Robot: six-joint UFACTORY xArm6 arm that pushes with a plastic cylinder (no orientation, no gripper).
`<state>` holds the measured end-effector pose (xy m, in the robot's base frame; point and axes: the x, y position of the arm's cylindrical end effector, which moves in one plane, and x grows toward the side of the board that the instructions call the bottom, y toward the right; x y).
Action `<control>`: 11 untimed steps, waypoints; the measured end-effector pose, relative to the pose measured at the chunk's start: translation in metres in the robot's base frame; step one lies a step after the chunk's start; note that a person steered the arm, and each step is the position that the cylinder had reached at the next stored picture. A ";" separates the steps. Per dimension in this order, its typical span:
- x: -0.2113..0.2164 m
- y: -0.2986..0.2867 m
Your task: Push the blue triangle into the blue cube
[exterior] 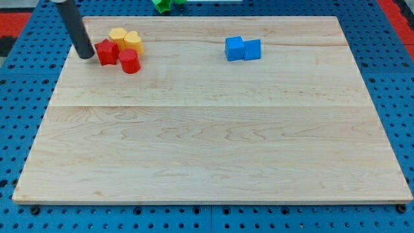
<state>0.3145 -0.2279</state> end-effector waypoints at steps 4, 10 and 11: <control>0.082 0.050; -0.023 0.292; -0.056 0.296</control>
